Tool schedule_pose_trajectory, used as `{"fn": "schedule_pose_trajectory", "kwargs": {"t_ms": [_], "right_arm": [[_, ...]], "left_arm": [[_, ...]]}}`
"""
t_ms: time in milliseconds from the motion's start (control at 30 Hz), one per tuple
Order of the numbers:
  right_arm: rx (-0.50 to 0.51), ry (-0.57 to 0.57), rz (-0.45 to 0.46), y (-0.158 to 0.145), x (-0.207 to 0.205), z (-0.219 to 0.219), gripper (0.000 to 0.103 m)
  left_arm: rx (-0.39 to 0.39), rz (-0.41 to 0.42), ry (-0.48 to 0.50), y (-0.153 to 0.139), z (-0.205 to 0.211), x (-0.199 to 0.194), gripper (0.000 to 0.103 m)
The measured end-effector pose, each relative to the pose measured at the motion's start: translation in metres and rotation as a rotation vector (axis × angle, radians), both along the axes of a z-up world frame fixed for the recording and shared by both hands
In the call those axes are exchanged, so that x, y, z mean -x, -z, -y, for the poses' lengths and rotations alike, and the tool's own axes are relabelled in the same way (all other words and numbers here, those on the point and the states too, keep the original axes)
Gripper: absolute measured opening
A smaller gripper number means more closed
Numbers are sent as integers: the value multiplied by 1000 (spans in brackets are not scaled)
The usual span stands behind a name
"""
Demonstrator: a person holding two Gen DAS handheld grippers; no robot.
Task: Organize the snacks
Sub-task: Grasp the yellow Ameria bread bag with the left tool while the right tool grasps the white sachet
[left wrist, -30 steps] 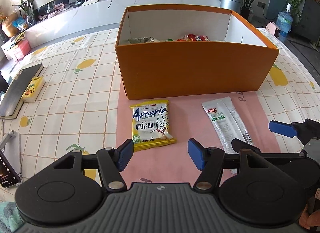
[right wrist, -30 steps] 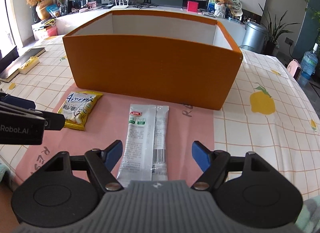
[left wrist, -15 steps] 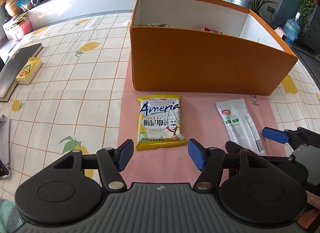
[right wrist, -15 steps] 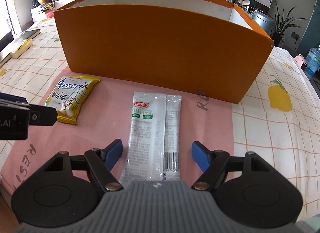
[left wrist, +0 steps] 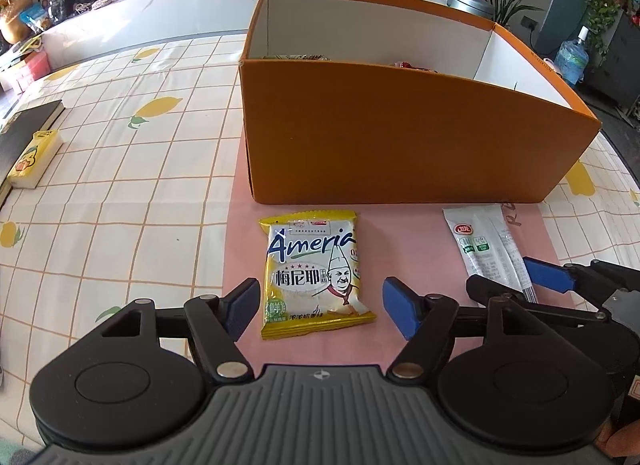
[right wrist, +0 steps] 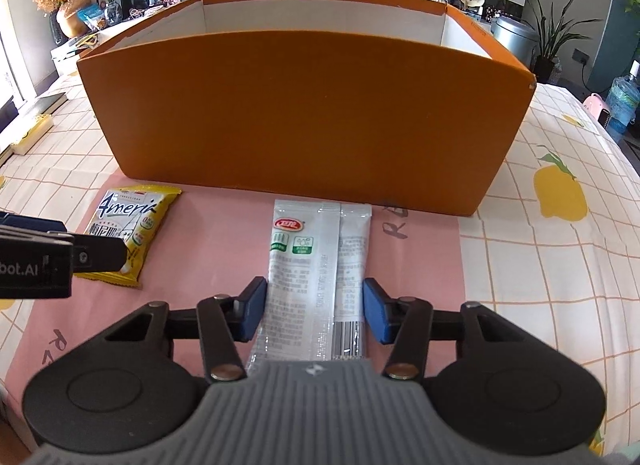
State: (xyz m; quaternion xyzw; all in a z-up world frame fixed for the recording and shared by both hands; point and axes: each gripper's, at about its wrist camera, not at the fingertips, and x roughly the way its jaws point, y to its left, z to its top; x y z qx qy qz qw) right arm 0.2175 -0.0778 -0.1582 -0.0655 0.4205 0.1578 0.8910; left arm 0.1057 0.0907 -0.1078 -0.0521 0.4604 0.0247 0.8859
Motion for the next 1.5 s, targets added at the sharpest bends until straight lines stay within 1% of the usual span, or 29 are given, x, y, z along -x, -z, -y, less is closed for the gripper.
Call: {"fn": "schedule_pose_trajectory", "kwargs": {"t_ms": [67,233,367,600,667,800,900,933,1000,1033,1067,1100,1400,1500], "right_arm": [[2,-4,4,0,0,0,50],[2,-9,11,1,1,-1,50],[1,-11,19,3,1,-2,50],[0,-15,26,3,0,-2,51],[0,-15,27,3,1,-3,51],[0,-15,27,3,1,-3,51],[0,-17,28,2,0,-3,51],[-1,-17,28,2,0,-2,51],[0,-17,28,2,0,-3,51],[0,-17,28,2,0,-2,51],[0,-17,28,2,0,-2,51],[0,-17,28,2,0,-2,51],[-4,-19,21,1,1,0,49],[-18,-15,14,-1,1,2,48]], "left_arm": [[-5,1,9,4,1,-5,85],[-31,-20,19,14,2,-15,86],[-31,-28,24,20,2,-18,88],[-41,-9,28,22,2,-21,88],[-55,-9,11,22,0,-22,88],[-54,0,-13,23,-4,-21,88],[-85,6,1,24,-1,-20,89],[-80,5,-4,23,-1,-20,89],[-69,7,-4,23,-1,-19,83],[-64,10,-2,21,-1,-18,76],[-57,16,1,20,0,-17,65],[-54,18,4,19,1,-16,61],[-20,10,21,16,7,-11,59],[-24,19,20,12,9,-7,59]]}}
